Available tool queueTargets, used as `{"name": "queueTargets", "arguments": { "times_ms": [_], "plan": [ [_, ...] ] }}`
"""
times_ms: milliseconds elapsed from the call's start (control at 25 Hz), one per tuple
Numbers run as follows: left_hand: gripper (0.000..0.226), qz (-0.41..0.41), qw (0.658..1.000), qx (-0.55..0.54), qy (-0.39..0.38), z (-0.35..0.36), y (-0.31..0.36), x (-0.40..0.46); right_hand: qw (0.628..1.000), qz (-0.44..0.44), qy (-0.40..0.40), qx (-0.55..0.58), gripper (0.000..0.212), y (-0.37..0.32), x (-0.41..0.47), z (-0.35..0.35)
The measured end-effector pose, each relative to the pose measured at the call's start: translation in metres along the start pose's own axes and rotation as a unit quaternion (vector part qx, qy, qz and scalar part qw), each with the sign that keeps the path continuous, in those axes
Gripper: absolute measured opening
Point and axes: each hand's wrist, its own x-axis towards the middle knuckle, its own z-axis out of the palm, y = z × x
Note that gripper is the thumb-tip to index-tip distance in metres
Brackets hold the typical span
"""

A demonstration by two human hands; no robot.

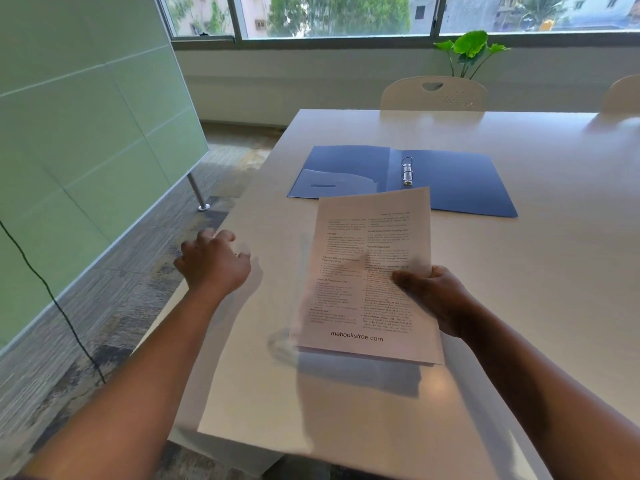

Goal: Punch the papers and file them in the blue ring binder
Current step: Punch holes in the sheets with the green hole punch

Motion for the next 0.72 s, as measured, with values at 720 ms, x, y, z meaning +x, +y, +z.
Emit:
{"name": "queueTargets", "arguments": {
  "times_ms": [720],
  "plan": [
    [0.024, -0.11, 0.859, -0.492, -0.09, 0.004, 0.005, 0.005, 1.0, 0.006, 0.013, 0.003, 0.022, 0.001, 0.001, -0.015]
  ]
}}
